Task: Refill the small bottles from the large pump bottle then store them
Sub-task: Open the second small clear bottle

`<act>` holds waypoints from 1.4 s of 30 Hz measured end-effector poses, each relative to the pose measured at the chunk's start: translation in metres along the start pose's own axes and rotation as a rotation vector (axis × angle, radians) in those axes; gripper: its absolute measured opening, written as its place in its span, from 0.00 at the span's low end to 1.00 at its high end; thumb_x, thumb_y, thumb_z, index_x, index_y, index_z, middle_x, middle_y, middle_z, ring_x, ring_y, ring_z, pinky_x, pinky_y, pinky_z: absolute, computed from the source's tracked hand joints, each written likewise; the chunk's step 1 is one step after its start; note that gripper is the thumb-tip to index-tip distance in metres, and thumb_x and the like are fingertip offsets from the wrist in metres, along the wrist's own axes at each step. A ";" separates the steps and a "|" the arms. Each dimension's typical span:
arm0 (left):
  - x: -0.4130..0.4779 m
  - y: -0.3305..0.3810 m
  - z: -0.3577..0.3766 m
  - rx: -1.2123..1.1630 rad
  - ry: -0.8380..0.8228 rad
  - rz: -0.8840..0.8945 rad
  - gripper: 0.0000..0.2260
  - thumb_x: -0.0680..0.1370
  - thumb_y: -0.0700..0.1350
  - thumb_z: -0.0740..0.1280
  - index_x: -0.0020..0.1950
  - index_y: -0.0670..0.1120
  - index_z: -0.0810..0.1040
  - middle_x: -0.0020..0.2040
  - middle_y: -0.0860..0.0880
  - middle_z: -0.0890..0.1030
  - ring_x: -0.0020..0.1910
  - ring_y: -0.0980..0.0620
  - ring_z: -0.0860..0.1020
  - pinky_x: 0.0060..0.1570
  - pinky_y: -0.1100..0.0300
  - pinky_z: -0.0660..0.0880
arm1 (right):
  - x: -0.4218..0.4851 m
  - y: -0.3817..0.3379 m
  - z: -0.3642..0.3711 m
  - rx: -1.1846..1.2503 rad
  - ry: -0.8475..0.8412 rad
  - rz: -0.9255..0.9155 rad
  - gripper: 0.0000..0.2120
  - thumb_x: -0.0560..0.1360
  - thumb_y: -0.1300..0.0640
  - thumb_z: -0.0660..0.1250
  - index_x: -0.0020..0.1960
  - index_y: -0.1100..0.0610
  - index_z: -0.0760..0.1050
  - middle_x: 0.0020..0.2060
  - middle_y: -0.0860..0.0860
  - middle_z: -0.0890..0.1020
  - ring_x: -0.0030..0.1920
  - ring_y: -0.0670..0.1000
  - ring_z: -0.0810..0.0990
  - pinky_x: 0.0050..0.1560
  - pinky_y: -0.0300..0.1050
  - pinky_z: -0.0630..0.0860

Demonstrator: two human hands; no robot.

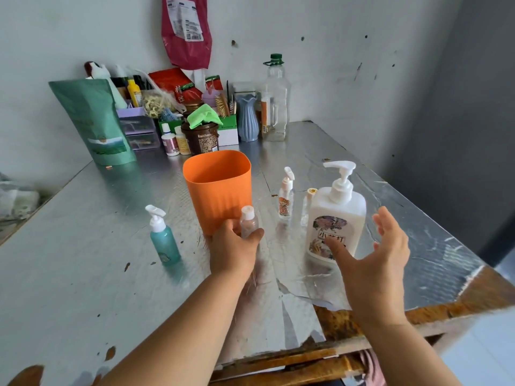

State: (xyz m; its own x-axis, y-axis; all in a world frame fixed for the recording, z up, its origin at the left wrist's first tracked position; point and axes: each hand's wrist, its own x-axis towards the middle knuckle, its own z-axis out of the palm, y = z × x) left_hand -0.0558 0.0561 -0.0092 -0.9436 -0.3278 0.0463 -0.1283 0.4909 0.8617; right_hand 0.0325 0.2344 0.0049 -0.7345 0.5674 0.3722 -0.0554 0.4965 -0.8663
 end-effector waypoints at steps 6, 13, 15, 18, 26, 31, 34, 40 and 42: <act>-0.025 -0.003 -0.018 -0.031 -0.164 0.166 0.21 0.73 0.56 0.73 0.62 0.50 0.74 0.55 0.54 0.81 0.51 0.54 0.79 0.42 0.63 0.71 | -0.022 -0.016 0.006 0.068 -0.159 -0.226 0.14 0.70 0.53 0.72 0.53 0.48 0.73 0.47 0.45 0.77 0.44 0.43 0.76 0.44 0.35 0.75; -0.058 -0.024 -0.049 0.058 -0.316 0.354 0.19 0.71 0.58 0.73 0.60 0.57 0.75 0.54 0.62 0.80 0.51 0.69 0.76 0.50 0.75 0.72 | -0.020 -0.052 0.042 -0.093 -0.492 -0.235 0.17 0.68 0.40 0.71 0.50 0.48 0.73 0.45 0.40 0.73 0.42 0.39 0.74 0.41 0.31 0.71; -0.057 -0.032 -0.052 0.038 -0.351 0.329 0.19 0.72 0.56 0.73 0.61 0.56 0.75 0.56 0.61 0.80 0.53 0.68 0.76 0.47 0.80 0.70 | -0.019 -0.059 0.048 -0.144 -0.526 -0.277 0.16 0.68 0.40 0.71 0.46 0.51 0.74 0.43 0.43 0.74 0.42 0.41 0.73 0.39 0.31 0.70; -0.056 -0.038 -0.053 -0.006 -0.391 0.315 0.21 0.72 0.60 0.70 0.62 0.56 0.74 0.58 0.59 0.82 0.59 0.61 0.78 0.50 0.79 0.71 | -0.020 -0.066 0.049 -0.184 -0.609 -0.347 0.12 0.71 0.41 0.69 0.46 0.49 0.74 0.44 0.42 0.74 0.45 0.42 0.72 0.40 0.30 0.68; -0.059 -0.043 -0.050 -0.029 -0.411 0.353 0.22 0.73 0.65 0.64 0.64 0.58 0.72 0.52 0.59 0.81 0.53 0.60 0.79 0.48 0.74 0.73 | -0.013 -0.071 0.041 -0.168 -0.809 -0.277 0.18 0.72 0.44 0.69 0.59 0.45 0.70 0.51 0.40 0.71 0.53 0.39 0.70 0.51 0.32 0.69; -0.058 -0.045 -0.051 0.003 -0.367 0.358 0.24 0.74 0.65 0.63 0.67 0.57 0.70 0.54 0.52 0.81 0.55 0.53 0.79 0.54 0.63 0.77 | -0.018 -0.072 0.045 -0.078 -0.803 -0.301 0.17 0.74 0.54 0.66 0.61 0.43 0.68 0.51 0.34 0.75 0.59 0.40 0.69 0.54 0.32 0.68; -0.059 -0.045 -0.051 -0.044 -0.361 0.371 0.22 0.73 0.64 0.64 0.64 0.57 0.71 0.55 0.56 0.81 0.56 0.56 0.79 0.54 0.67 0.76 | -0.018 -0.071 0.048 -0.052 -0.791 -0.281 0.25 0.74 0.50 0.68 0.67 0.43 0.64 0.52 0.34 0.74 0.61 0.41 0.67 0.58 0.33 0.67; -0.058 -0.047 -0.050 -0.067 -0.373 0.348 0.23 0.73 0.64 0.65 0.65 0.56 0.71 0.58 0.56 0.81 0.59 0.54 0.78 0.59 0.64 0.75 | -0.017 -0.069 0.050 -0.052 -0.801 -0.275 0.25 0.74 0.52 0.67 0.68 0.43 0.64 0.54 0.33 0.74 0.63 0.40 0.66 0.59 0.31 0.66; -0.058 -0.048 -0.049 -0.055 -0.363 0.341 0.23 0.74 0.63 0.65 0.66 0.57 0.70 0.59 0.58 0.80 0.60 0.57 0.77 0.60 0.66 0.74 | -0.016 -0.069 0.050 -0.064 -0.753 -0.270 0.23 0.73 0.49 0.68 0.66 0.43 0.66 0.50 0.33 0.75 0.58 0.39 0.68 0.52 0.27 0.67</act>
State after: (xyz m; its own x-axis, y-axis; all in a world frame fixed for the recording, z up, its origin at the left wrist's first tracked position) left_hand 0.0197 0.0120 -0.0280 -0.9756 0.1506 0.1599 0.2132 0.4745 0.8540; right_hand 0.0143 0.1580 0.0420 -0.9616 -0.1620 0.2216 -0.2742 0.6034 -0.7488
